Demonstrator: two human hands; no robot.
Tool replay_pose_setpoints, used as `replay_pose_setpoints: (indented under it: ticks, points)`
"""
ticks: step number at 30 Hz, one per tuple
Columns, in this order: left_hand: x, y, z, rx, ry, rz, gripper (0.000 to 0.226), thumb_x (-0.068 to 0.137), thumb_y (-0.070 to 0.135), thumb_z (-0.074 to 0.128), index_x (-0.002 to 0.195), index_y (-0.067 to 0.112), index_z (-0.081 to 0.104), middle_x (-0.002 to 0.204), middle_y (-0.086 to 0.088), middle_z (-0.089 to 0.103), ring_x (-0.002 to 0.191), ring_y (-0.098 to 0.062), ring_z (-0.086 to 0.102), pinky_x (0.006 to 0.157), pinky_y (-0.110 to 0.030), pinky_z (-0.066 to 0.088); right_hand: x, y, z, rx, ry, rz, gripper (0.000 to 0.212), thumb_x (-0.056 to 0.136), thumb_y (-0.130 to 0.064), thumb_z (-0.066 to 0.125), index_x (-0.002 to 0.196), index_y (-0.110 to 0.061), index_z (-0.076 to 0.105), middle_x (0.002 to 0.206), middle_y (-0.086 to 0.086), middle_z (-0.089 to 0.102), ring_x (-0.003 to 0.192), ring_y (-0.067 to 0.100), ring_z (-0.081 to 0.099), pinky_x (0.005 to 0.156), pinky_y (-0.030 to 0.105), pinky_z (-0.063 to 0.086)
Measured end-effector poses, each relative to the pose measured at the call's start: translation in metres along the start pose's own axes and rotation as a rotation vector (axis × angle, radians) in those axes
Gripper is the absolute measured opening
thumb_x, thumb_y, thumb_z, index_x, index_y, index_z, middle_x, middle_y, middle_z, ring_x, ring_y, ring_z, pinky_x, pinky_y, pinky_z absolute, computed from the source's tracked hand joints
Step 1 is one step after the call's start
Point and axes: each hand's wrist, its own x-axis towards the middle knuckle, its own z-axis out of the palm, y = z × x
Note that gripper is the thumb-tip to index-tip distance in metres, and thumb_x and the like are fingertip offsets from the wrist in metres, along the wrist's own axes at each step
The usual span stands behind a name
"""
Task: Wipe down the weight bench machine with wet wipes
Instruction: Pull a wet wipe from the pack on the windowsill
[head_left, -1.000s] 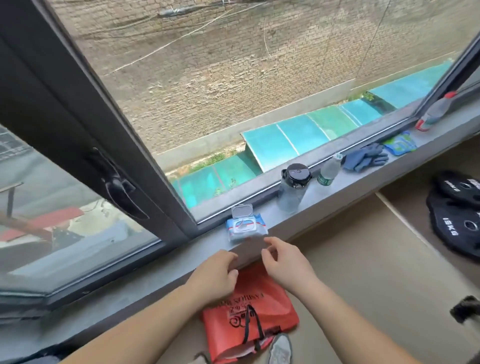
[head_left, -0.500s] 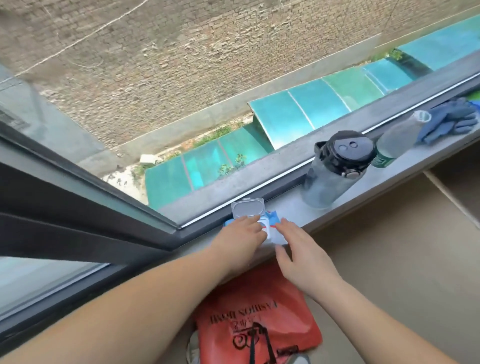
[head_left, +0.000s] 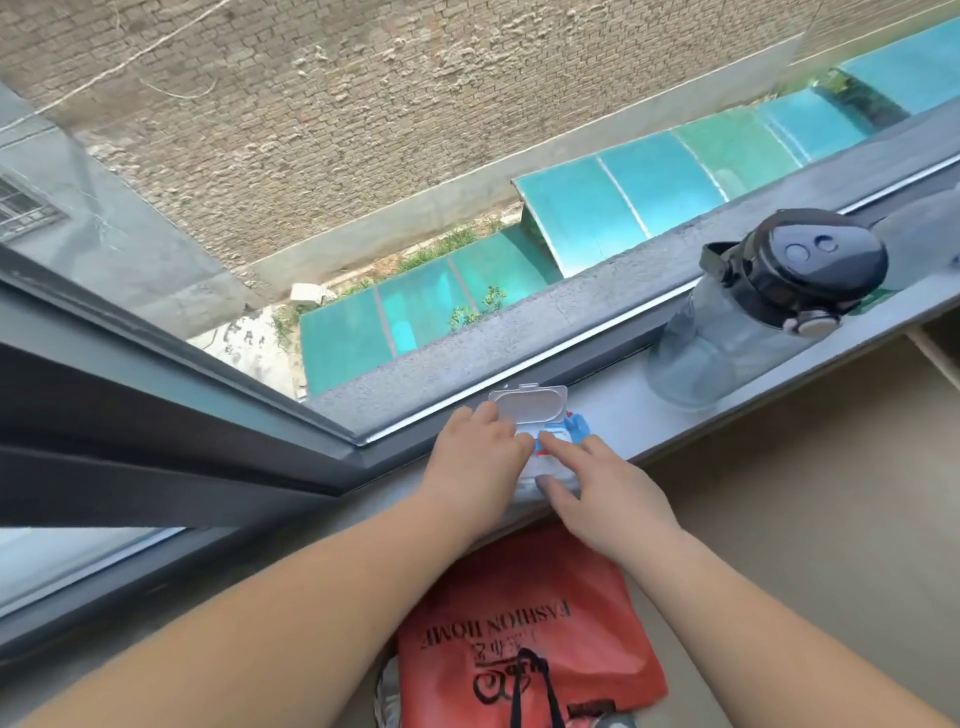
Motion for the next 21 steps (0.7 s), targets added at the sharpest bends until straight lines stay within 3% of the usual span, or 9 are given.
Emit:
replay_pose_setpoints:
  ticks: [2,4,6,8,16,21]
  points:
    - [0.003,0.000,0.004,-0.082,0.049,0.103,0.012,0.088,0.017,0.059,0.094,0.018,0.069,0.094,-0.005,0.058,0.091,-0.027,0.057,0.064,-0.031,0.026,0.002,0.002,0.005,0.009,0.005,0.025,0.051,0.101,-0.055,0.050,0.150,-0.055,0.036,0.139,-0.013,0.048,0.120,0.025,0.059,0.091,0.036,0.050]
    - [0.006,0.001,0.016,-0.111,-0.020,0.106,0.021,0.099,0.015,0.050,0.114,0.015,0.065,0.112,-0.006,0.052,0.107,-0.026,0.051,0.068,-0.033,0.031,0.004,0.003,0.006,0.022,0.024,0.052,0.051,0.099,-0.055,0.054,0.147,-0.057,0.040,0.136,-0.014,0.049,0.117,0.028,0.060,0.089,0.036,0.049]
    - [0.007,0.000,0.025,-0.249,-0.039,0.011,0.020,0.101,0.017,0.052,0.115,0.015,0.067,0.110,-0.005,0.052,0.110,-0.026,0.051,0.079,-0.038,0.045,0.006,0.004,0.007,0.039,0.044,0.067,0.051,0.096,-0.057,0.059,0.145,-0.057,0.044,0.135,-0.015,0.051,0.118,0.027,0.060,0.089,0.035,0.048]
    - [0.007,-0.002,0.036,-0.431,0.018,-0.124,0.019,0.100,0.022,0.058,0.110,0.016,0.073,0.103,-0.005,0.056,0.104,-0.028,0.055,0.085,-0.045,0.050,0.009,0.004,0.005,0.045,0.056,0.077,0.050,0.093,-0.059,0.063,0.141,-0.057,0.048,0.131,-0.014,0.053,0.118,0.026,0.061,0.089,0.035,0.048]
    - [0.010,0.012,0.044,-0.637,0.124,-0.441,0.010,0.095,0.024,0.068,0.096,0.016,0.073,0.106,-0.005,0.056,0.105,-0.025,0.054,0.086,-0.035,0.043,0.015,0.007,0.000,0.047,0.069,0.071,0.050,0.085,-0.062,0.071,0.131,-0.054,0.055,0.123,-0.015,0.057,0.117,0.020,0.060,0.089,0.033,0.046]
    - [0.014,0.021,0.050,-0.542,0.094,-0.466,0.017,0.101,0.025,0.058,0.111,0.013,0.063,0.120,-0.008,0.052,0.115,-0.028,0.048,0.098,-0.037,0.042,0.015,0.008,0.003,0.037,0.089,0.053,0.048,0.086,-0.061,0.070,0.131,-0.053,0.056,0.123,-0.015,0.058,0.116,0.020,0.060,0.084,0.032,0.043]
